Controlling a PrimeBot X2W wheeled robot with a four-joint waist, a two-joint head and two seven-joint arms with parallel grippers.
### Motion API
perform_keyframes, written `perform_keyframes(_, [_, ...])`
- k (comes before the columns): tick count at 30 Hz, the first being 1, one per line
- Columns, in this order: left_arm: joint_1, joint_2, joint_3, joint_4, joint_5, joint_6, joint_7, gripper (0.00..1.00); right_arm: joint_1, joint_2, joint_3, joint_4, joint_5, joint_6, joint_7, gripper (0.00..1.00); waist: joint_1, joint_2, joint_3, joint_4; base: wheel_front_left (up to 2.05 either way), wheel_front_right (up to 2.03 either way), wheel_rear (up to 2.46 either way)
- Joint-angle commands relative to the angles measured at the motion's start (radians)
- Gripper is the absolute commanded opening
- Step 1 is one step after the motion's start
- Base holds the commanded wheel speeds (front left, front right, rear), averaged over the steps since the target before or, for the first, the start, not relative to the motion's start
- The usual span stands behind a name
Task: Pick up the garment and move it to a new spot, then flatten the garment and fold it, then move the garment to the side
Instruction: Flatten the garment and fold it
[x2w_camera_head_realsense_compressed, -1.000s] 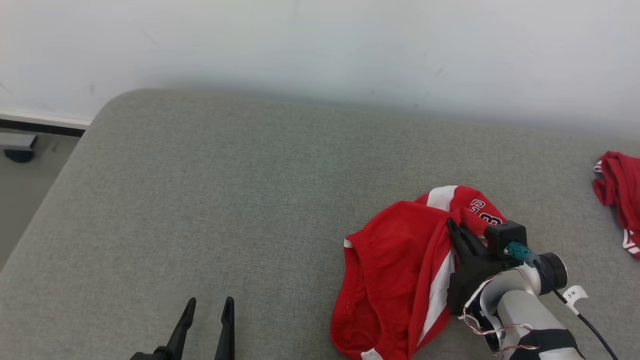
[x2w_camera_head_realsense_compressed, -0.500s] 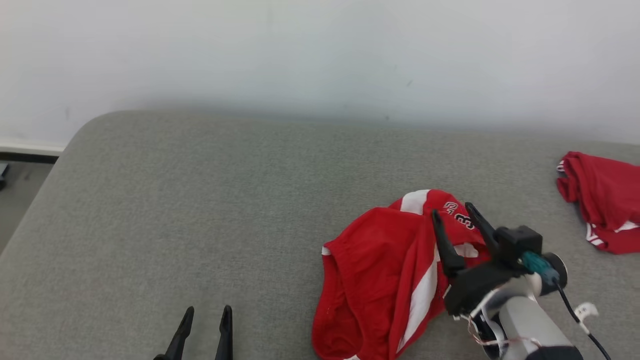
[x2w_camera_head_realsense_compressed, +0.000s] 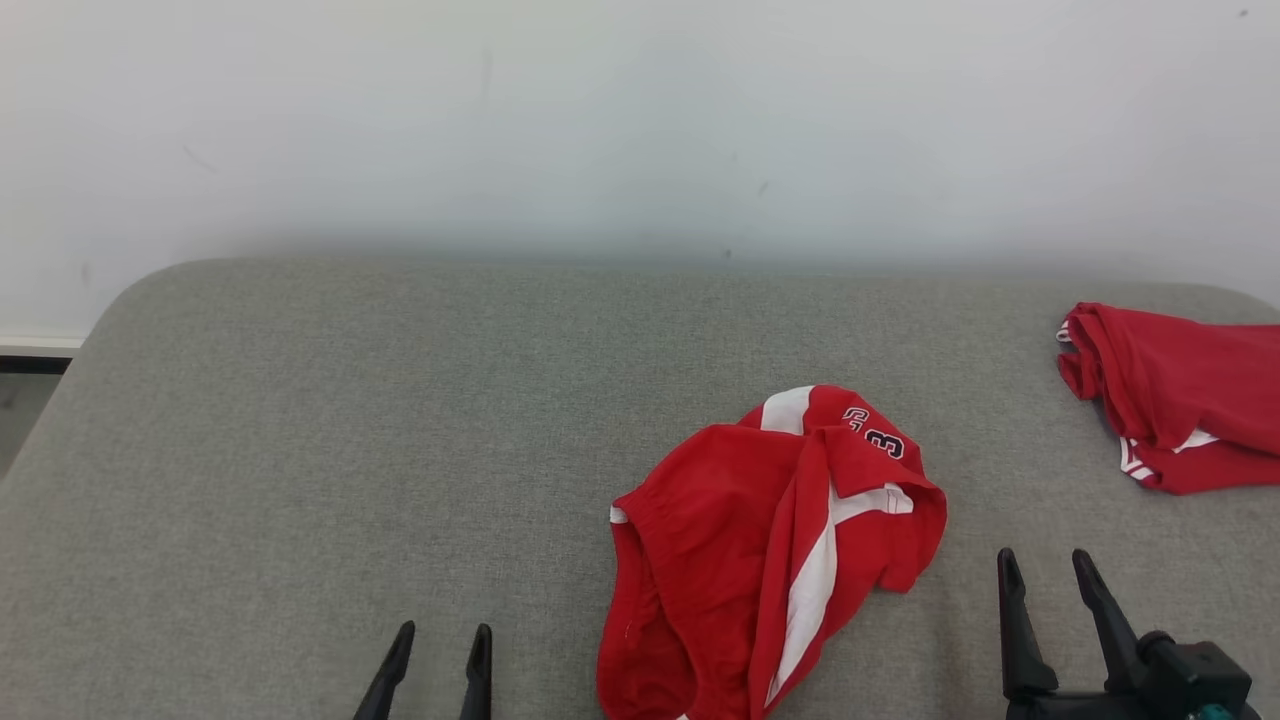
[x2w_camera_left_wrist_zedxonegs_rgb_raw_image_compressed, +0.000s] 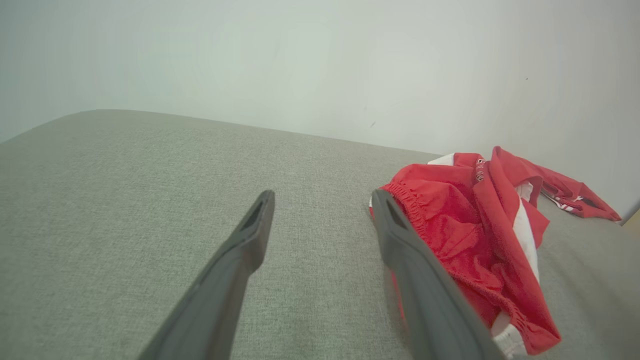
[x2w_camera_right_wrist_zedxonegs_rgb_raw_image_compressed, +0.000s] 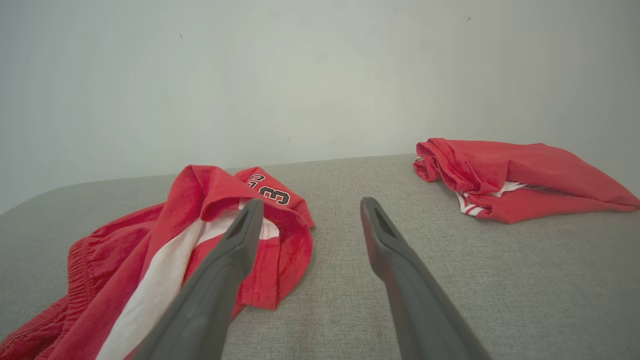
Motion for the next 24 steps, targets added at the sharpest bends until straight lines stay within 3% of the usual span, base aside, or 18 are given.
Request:
perform_keyframes(1, [0.015,-0.001,-0.007,-0.002,0.013,0.001,-0.003,1.00,0.030,0.018,-0.014,-0.021,-0.010,0.001,-0.004,1.00,0.0001,0.0000,0.002,-0.007,0.00,0.00,0.00])
perform_keyframes(6, [-0.015,0.036,-0.154,0.024,0.009,0.001,-0.003,1.00,0.034,0.041,0.015,0.001,-0.029,0.001,-0.004,1.00,0.0001,0.0000,0.012,-0.020,0.00,0.00,0.00])
perform_keyframes(16, [-0.126,0.156,-0.467,0.138,-0.053,0.001,-0.003,1.00,-0.127,-0.003,0.089,0.184,-0.019,0.001,-0.005,1.00,0.0001,0.0000,0.046,-0.023,0.00,0.00,0.00])
perform_keyframes(24, [-0.223,0.182,-0.584,0.210,-0.091,0.001,-0.003,1.00,-0.154,0.005,0.100,0.214,-0.008,0.001,-0.005,1.00,0.0001,0.0000,0.061,-0.032,0.00,0.00,0.00])
